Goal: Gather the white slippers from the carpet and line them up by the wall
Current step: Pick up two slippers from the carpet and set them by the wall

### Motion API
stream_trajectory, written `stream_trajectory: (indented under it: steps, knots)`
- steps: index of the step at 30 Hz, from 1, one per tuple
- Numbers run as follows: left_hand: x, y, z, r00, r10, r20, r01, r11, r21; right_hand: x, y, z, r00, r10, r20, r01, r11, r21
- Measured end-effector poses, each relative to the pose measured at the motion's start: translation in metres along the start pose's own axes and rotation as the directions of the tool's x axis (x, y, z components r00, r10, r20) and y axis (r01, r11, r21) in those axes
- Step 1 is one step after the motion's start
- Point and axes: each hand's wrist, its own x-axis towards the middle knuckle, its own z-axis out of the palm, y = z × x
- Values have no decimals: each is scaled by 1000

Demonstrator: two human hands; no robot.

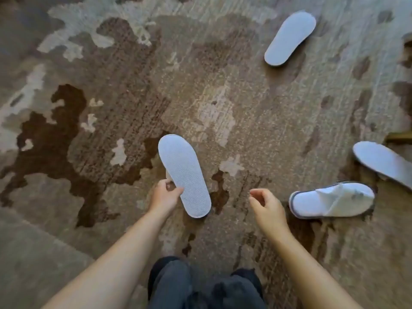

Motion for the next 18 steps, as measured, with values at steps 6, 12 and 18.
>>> stream_trajectory:
  steps: [6,12,18]
  knots:
    - [92,-54,50,1000,-20,-12,19,998,-63,78,58,51,1000,-18,-9,18,1000,-15]
    - [102,-50,63,997,52,-51,-58,990,-128,94,77,41,999,-36,-18,36,999,-12]
    - [60,-7,100,939,334,84,-326,941,-96,77,110,5,944,114,-310,-75,988,135]
